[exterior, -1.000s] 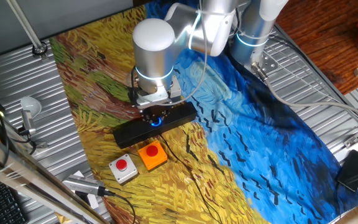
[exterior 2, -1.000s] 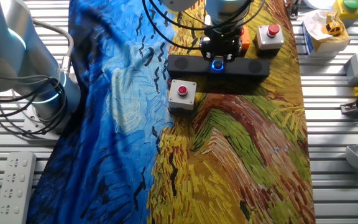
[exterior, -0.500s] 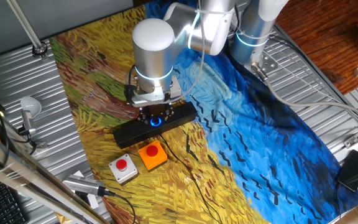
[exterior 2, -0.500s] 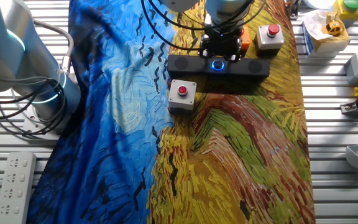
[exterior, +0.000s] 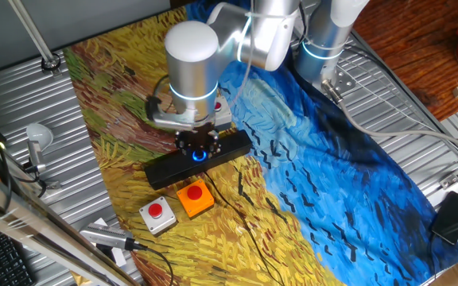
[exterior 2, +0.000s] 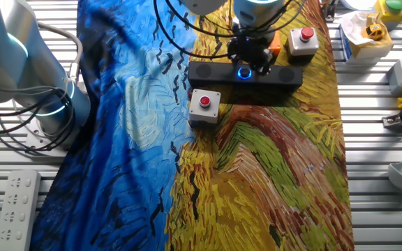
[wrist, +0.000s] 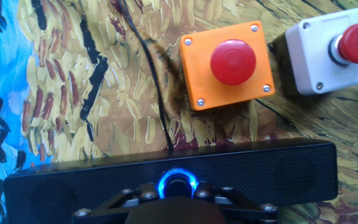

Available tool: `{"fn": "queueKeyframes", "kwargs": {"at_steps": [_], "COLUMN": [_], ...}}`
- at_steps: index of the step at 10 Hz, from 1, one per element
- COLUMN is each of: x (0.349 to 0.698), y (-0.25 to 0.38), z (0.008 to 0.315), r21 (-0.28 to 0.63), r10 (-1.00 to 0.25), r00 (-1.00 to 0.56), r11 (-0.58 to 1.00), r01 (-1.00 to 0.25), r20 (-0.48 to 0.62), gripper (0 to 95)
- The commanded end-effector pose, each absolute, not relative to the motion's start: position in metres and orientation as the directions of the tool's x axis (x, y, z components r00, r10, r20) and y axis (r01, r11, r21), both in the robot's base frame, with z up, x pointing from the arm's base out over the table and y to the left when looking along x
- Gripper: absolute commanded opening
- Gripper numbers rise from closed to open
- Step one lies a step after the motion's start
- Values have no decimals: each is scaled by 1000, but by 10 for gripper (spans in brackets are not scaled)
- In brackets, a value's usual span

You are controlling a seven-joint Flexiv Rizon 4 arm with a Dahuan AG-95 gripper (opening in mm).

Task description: Turn the knob to decrease the volume of the speaker

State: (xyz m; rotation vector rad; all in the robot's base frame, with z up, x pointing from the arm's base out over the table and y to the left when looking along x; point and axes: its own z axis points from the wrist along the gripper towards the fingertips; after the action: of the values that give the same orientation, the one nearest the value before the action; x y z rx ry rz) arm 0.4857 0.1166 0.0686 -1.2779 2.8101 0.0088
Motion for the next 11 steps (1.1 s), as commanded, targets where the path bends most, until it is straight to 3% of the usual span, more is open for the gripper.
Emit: {"fn": "queueKeyframes", "kwargs": {"at_steps": [1, 3, 4, 11], "x": [499, 499, 499, 490], "y": [113, 113, 113, 114], "z": [72, 72, 72, 69], "r21": [8, 16, 24, 62], "r10": [-325, -217, -174, -105], "r00": [-944, -975, -984, -994], "r11": [945, 976, 984, 992], "r01": [-326, -218, -175, -106], "r20": [-53, -48, -44, -28], "gripper": [570, 570, 380, 380]}}
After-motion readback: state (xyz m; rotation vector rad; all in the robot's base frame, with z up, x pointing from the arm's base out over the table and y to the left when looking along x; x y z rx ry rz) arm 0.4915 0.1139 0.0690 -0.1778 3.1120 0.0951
